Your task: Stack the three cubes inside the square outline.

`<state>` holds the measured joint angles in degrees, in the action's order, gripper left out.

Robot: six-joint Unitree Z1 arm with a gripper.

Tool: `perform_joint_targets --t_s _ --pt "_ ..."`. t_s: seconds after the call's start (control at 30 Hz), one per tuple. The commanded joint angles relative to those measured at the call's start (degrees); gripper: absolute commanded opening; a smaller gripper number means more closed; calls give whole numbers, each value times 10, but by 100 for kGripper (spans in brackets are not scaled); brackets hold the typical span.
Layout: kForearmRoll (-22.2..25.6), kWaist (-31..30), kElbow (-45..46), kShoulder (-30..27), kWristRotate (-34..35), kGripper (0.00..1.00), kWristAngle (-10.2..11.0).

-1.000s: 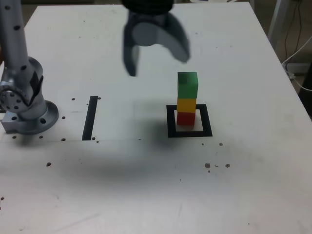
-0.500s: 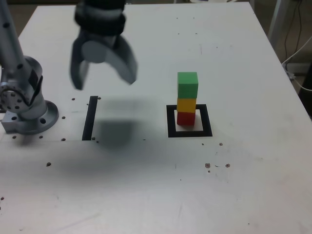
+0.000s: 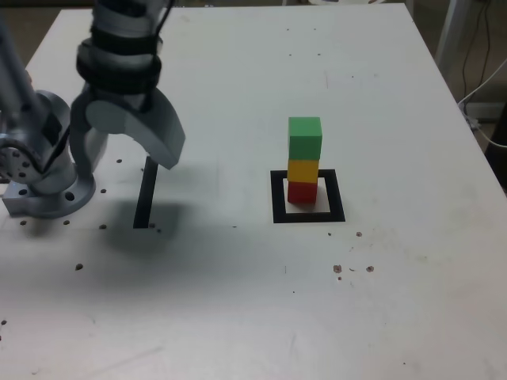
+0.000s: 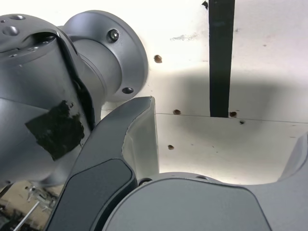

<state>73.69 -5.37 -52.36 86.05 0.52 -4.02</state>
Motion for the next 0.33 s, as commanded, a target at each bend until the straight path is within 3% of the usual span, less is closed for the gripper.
perform_joint_targets --t_s 0.0,0.3 --pt "-16 -1 6 -11 2 100 11" --pt "-56 -1 6 -28 3 100 51"
